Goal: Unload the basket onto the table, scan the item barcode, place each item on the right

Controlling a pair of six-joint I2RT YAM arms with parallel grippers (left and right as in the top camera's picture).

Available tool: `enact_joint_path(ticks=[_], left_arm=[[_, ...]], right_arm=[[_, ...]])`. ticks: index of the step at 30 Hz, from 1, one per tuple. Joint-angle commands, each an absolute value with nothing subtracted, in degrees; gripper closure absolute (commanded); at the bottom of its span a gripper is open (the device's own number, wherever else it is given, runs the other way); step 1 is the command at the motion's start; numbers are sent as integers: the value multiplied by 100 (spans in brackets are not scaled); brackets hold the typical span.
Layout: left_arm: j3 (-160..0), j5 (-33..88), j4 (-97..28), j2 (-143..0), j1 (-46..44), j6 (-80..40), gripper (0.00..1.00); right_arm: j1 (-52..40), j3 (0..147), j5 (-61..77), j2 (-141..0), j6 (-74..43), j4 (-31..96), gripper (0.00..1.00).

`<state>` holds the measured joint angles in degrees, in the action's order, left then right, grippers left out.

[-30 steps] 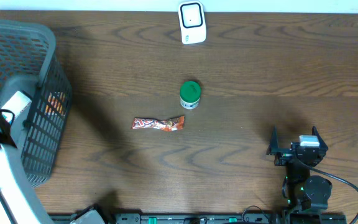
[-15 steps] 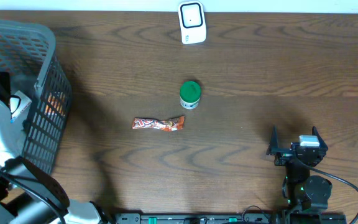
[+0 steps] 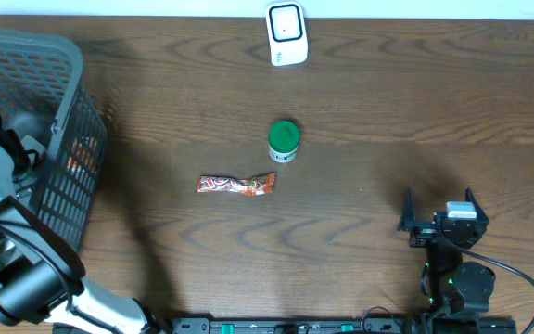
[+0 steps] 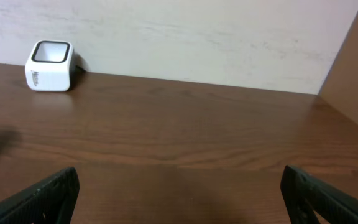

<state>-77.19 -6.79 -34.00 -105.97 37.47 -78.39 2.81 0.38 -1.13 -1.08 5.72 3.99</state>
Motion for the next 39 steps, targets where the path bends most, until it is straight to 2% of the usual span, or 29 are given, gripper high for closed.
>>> enact_joint_path(ticks=[1, 20, 33, 36, 37, 39], left_arm=[[-7728, -707, -3319, -10774, 3769, -8403, 18], [-7728, -491, -2150, -11839, 3771, -8779, 18], [-7728, -493, -2139, -12090, 3798, -8646, 19], [-7728, -491, -2359, -12090, 3809, -8648, 50], [-7728, -491, -2405, -12090, 3817, -8648, 57], [-7728, -489, -2521, -12090, 3837, -8646, 62]], right_arm=[[237, 32, -163, -102, 650, 412, 1], [237, 32, -161, -102, 650, 412, 1], [237, 32, -161, -102, 648, 412, 1], [237, 32, -163, -102, 650, 412, 1], [237, 32, -163, -102, 648, 412, 1], [237, 32, -161, -102, 648, 412, 1]])
